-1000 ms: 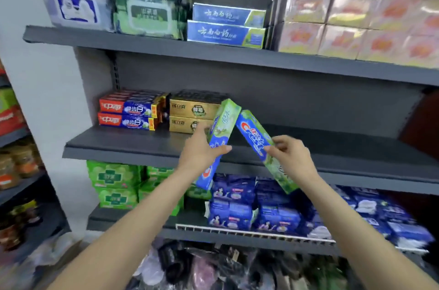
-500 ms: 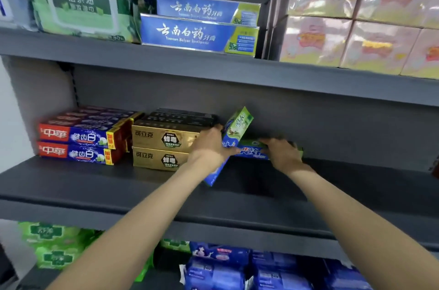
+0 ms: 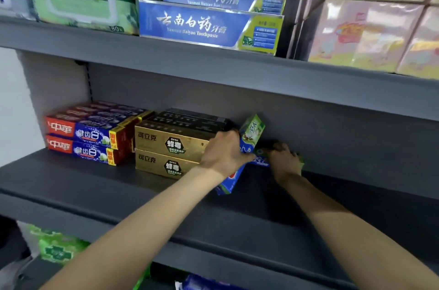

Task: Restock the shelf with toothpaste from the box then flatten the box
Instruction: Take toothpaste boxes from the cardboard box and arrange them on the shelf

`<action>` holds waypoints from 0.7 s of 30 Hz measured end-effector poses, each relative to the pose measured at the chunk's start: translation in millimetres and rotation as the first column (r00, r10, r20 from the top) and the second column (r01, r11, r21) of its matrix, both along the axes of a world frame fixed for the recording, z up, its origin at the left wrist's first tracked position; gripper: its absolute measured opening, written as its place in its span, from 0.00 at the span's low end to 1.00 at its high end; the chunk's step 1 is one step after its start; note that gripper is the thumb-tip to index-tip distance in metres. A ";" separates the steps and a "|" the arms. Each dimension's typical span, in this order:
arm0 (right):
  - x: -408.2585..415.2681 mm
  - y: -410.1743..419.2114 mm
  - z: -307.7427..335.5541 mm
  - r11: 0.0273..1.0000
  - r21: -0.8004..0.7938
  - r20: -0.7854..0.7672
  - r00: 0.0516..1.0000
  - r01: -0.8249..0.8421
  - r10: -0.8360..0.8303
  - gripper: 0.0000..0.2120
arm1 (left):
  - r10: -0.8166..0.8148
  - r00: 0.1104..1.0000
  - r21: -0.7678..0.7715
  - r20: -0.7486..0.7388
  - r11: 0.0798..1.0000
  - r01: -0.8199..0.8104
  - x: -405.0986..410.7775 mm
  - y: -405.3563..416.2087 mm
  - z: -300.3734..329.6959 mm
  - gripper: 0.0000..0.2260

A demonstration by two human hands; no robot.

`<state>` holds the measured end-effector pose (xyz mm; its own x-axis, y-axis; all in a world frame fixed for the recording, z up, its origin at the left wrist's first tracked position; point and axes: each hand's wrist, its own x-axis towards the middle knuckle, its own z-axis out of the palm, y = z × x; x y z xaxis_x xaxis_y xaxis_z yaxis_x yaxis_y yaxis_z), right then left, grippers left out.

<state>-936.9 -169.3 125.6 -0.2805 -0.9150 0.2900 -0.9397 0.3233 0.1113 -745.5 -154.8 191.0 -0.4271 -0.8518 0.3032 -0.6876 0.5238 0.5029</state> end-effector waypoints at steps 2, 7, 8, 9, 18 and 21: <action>-3.4 2.6 -9.5 0.999 -0.038 -0.015 1.000 0.001 -0.001 0.19 | 0.000 1.000 0.006 0.006 1.000 0.000 -2.6 0.2 -0.9 0.21; -16.6 10.6 -13.9 0.993 -0.116 -0.036 0.999 -0.005 0.001 0.16 | -0.004 0.999 0.003 0.038 1.000 0.004 -5.7 -1.6 -3.3 0.25; -16.6 11.5 -12.4 0.993 -0.115 -0.045 0.999 -0.028 0.023 0.17 | -0.006 0.998 -0.004 0.063 1.000 0.006 -6.7 -1.9 -3.3 0.25; -16.4 12.2 -11.3 0.994 -0.101 -0.051 0.998 -0.047 0.042 0.18 | -0.008 0.996 -0.014 0.090 1.000 0.009 -8.3 -1.6 -3.0 0.26; -64.4 35.1 20.6 0.920 -0.375 0.865 0.403 0.118 0.301 0.13 | -0.092 0.981 -0.062 0.171 0.993 0.104 -41.3 -9.0 -5.7 0.27; -81.8 47.6 19.2 0.935 -0.332 0.837 0.495 0.123 0.232 0.14 | -0.136 0.962 -0.104 0.236 0.981 0.165 -63.8 -24.0 -4.5 0.27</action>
